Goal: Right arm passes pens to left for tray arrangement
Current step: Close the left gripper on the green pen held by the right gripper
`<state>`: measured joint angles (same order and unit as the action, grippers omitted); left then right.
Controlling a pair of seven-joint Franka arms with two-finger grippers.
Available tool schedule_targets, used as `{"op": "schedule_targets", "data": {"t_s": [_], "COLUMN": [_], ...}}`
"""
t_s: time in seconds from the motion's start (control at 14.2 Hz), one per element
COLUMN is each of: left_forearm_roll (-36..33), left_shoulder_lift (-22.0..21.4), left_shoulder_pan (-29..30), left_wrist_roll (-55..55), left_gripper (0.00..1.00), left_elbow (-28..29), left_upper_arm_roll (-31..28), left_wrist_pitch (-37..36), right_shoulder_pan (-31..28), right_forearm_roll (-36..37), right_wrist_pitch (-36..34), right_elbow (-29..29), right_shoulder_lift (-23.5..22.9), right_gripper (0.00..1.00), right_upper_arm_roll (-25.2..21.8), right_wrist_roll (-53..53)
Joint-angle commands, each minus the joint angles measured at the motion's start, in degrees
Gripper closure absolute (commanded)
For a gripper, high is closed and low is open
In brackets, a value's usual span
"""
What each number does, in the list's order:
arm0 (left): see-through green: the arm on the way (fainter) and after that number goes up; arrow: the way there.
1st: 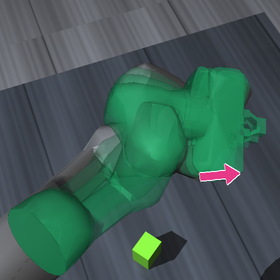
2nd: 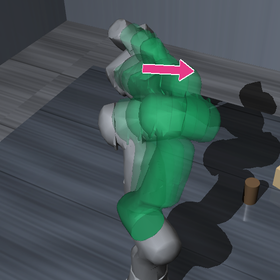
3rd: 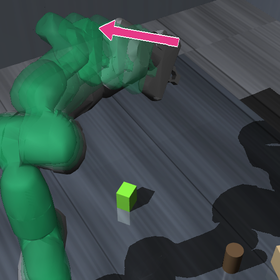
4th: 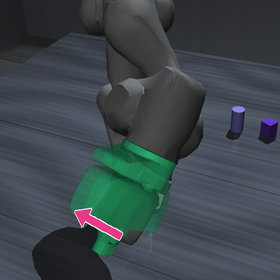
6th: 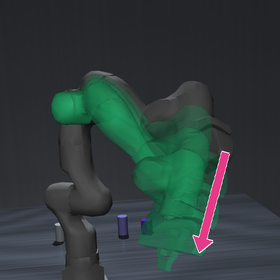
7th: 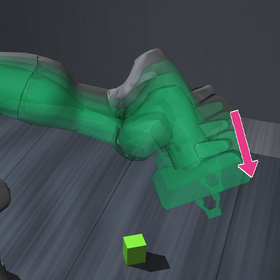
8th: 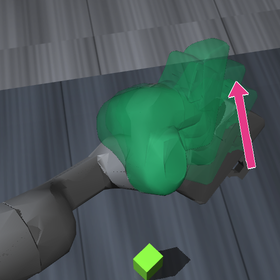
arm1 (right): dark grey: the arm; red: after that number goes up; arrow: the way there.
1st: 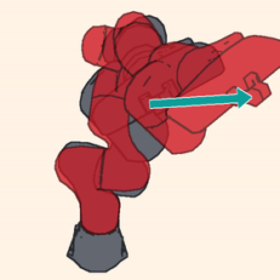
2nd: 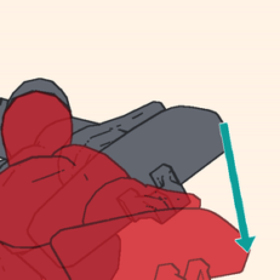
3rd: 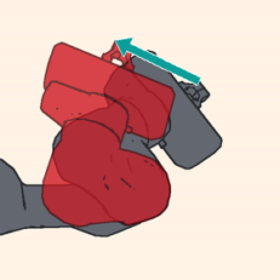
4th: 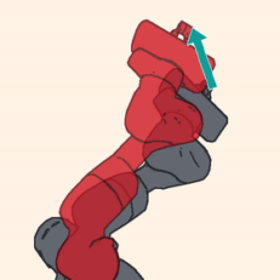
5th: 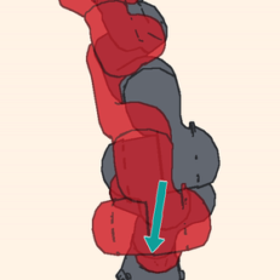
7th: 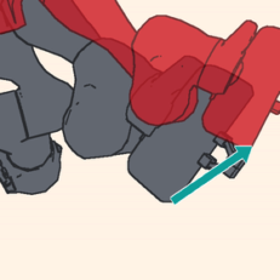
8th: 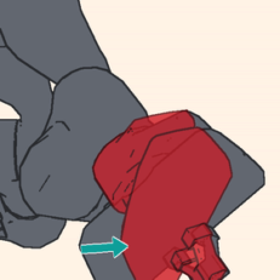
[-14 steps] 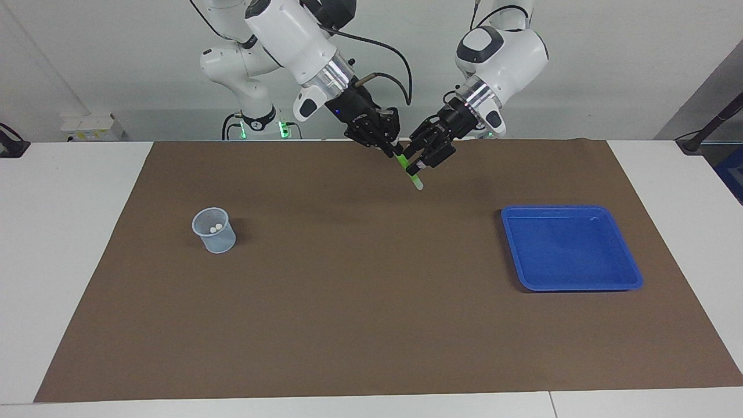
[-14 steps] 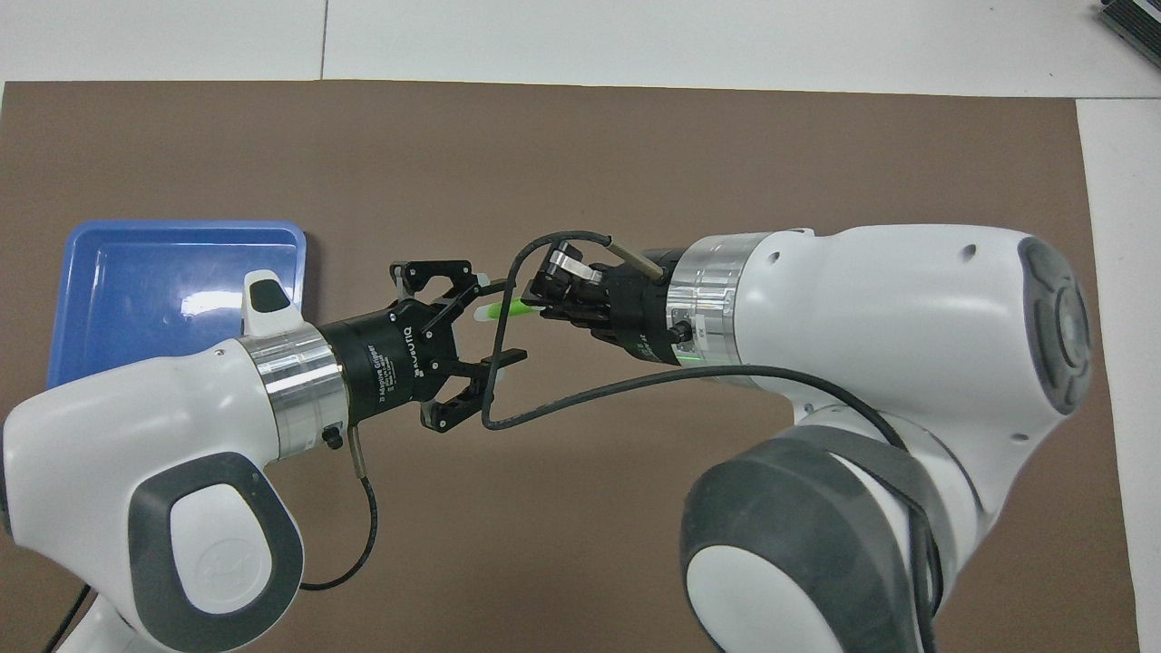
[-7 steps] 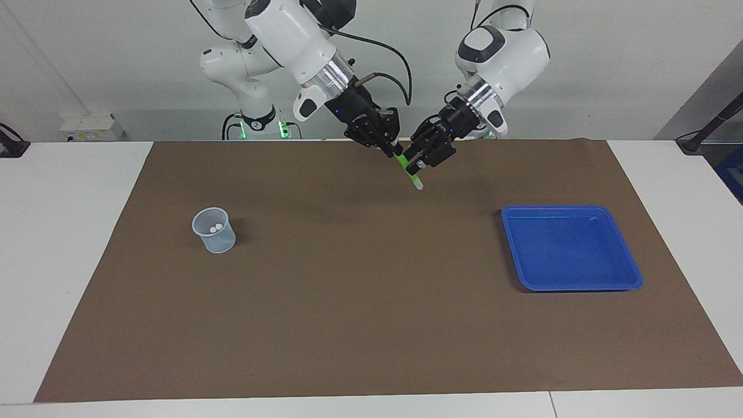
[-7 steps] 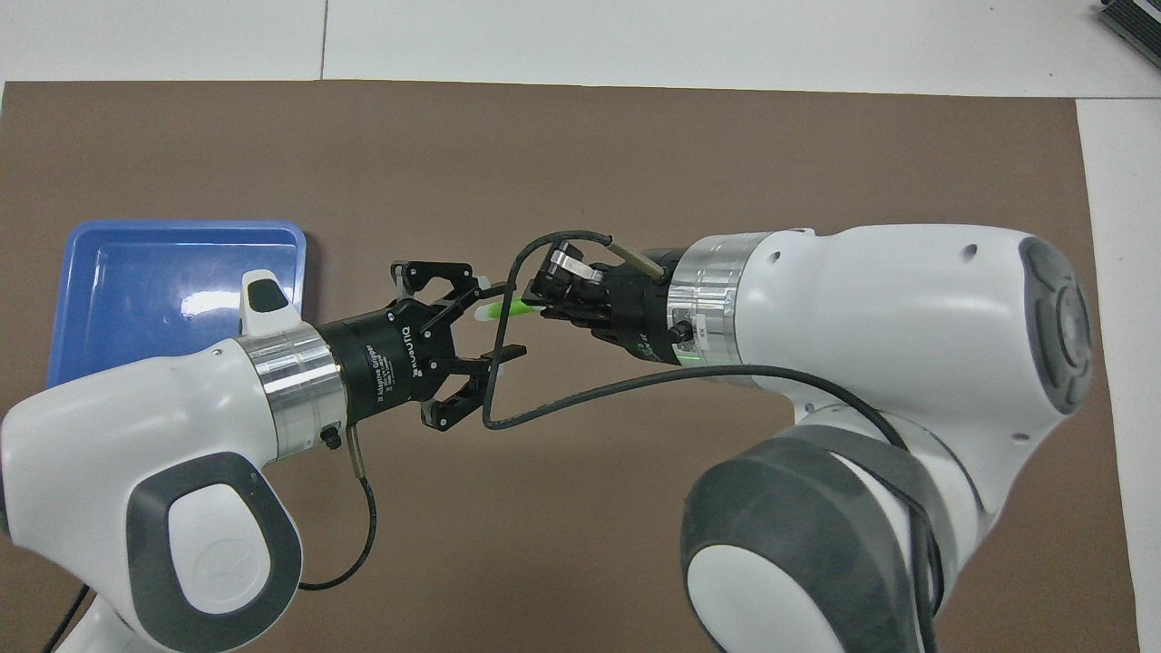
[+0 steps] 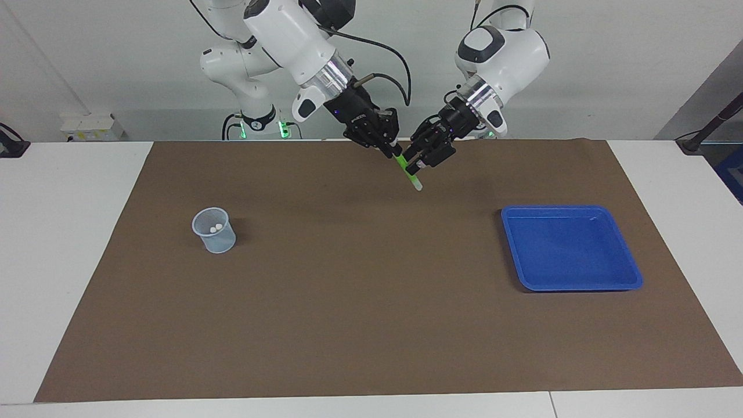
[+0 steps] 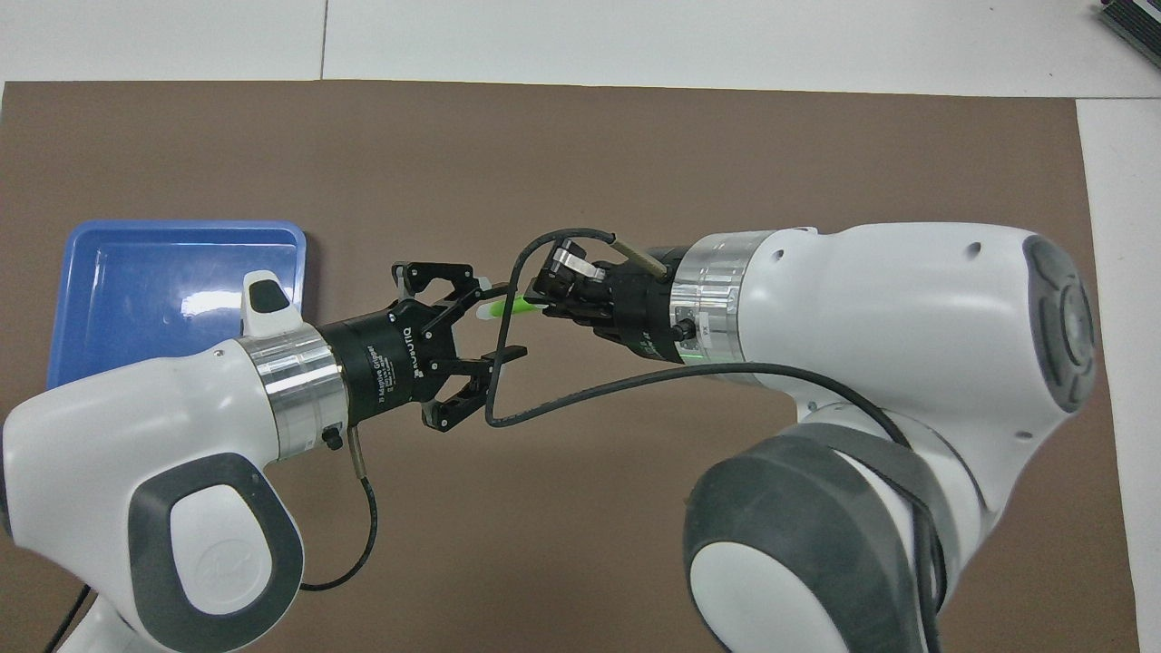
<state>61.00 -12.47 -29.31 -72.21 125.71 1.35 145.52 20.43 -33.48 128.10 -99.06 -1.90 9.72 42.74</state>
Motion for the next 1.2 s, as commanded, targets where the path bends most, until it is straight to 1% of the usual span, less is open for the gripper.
{"op": "schedule_targets", "data": {"t_s": [0.0, 0.14, 0.21, 0.28, 0.35, 0.42, 0.49, 0.56, 0.63, 0.7, 0.77, 0.85, 1.13], "left_forearm_roll": [0.3, 0.3, 0.3, 0.3, 0.3, 0.3, 0.3, 0.3, 0.3, 0.3, 0.3, 0.3, 0.3], "left_shoulder_lift": [-1.4, -1.4, -1.4, -1.5, -1.4, -1.4, -1.5, -1.5, -1.5, -1.5, -1.5, -1.5, -1.6], "left_shoulder_pan": [-0.1, -0.1, -0.2, -0.4, -0.4, -0.4, -0.4, -0.4, -0.4, -0.4, -0.4, -0.4, -0.3], "left_wrist_roll": [-1.4, -1.5, -1.7, -2.3, -2.9, -2.9, -2.9, -2.8, -2.8, -2.8, -2.5, -1.9, -2.4], "left_gripper": [0.41, 0.46, 0.56, 0.6, 0.59, 0.44, 0.38, 0.38, 0.41, 0.55, 0.86, 1.0, 1.0], "left_elbow": [1.7, 1.8, 2.0, 2.2, 2.2, 2.4, 2.9, 2.9, 2.9, 2.9, 2.9, 3.0, 3.0], "left_upper_arm_roll": [0.4, 0.4, 0.4, 0.5, 0.8, 1.5, 1.6, 1.7, 1.7, 1.7, 1.7, 1.7, 1.7], "left_wrist_pitch": [2.1, 2.4, 2.4, 2.6, 3.8, 5.2, 5.7, 5.7, 5.7, 5.7, 5.7, 5.7, 4.9], "right_shoulder_pan": [-0.7, -0.7, -0.7, -0.7, -0.7, -0.7, -0.6, -0.7, -0.7, -0.7, -0.7, -0.7, -0.7], "right_forearm_roll": [-1.6, -1.6, -1.6, -1.6, -1.6, -1.6, -1.6, -1.6, -1.6, -1.6, -1.6, -1.6, -1.6], "right_wrist_pitch": [-0.1, -0.1, -0.1, -0.1, -0.1, -0.1, -0.1, -0.1, -0.1, -0.1, -0.1, -0.1, -0.1], "right_elbow": [-1.8, -1.8, -1.7, -1.7, -1.7, -1.8, -1.7, -1.7, -1.7, -1.7, -1.7, -1.7, -1.7], "right_shoulder_lift": [1.6, 1.6, 1.6, 1.5, 1.6, 1.6, 1.6, 1.6, 1.6, 1.6, 1.6, 1.6, 1.6], "right_gripper": [1.0, 1.0, 1.0, 1.0, 1.0, 1.0, 1.0, 1.0, 1.0, 1.0, 1.0, 1.0, 1.0], "right_upper_arm_roll": [0.1, 0.2, 0.1, 0.1, 0.1, 0.1, 0.1, 0.1, 0.1, 0.1, 0.1, 0.1, 0.1], "right_wrist_roll": [-0.5, -0.5, -0.5, -0.5, -0.5, -0.5, -0.5, -0.5, -0.5, -0.5, -0.5, -0.5, -0.5]}}
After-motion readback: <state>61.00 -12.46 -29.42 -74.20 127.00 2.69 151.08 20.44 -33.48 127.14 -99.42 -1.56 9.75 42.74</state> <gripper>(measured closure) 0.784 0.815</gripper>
